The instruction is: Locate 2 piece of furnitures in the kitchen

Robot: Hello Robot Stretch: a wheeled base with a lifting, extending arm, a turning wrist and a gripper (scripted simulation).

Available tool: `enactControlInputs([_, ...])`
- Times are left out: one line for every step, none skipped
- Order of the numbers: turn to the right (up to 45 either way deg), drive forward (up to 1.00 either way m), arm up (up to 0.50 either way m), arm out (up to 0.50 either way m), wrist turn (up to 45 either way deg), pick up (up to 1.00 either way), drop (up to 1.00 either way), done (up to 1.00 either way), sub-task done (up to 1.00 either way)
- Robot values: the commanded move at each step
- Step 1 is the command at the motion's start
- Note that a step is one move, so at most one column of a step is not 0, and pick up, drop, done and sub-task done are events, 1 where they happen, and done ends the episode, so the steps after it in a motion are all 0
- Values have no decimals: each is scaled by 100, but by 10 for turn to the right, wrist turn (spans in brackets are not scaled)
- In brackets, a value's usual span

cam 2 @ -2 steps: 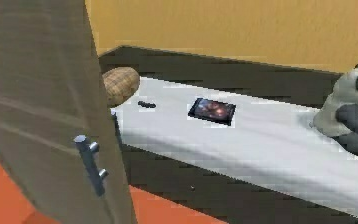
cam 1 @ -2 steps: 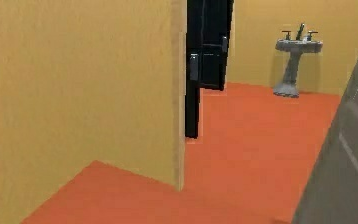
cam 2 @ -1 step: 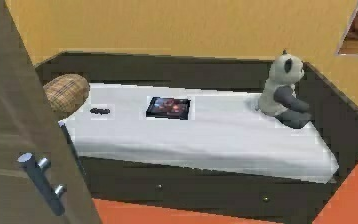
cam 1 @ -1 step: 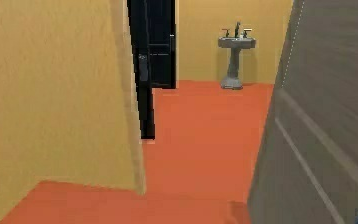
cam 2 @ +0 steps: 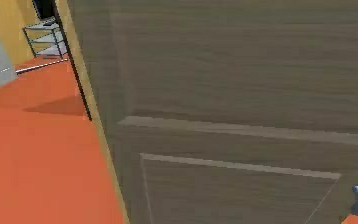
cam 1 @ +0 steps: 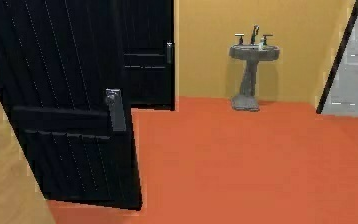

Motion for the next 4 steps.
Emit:
enactControlInputs([0, 100, 0, 0, 0, 0, 0, 0, 0])
enactControlInputs([60, 0, 0, 0, 0, 0, 0, 0, 0])
enactControlInputs([0, 40, 0, 0, 0, 0, 0, 0, 0])
enactControlInputs([-390, 0, 0, 0, 0, 0, 0, 0, 0])
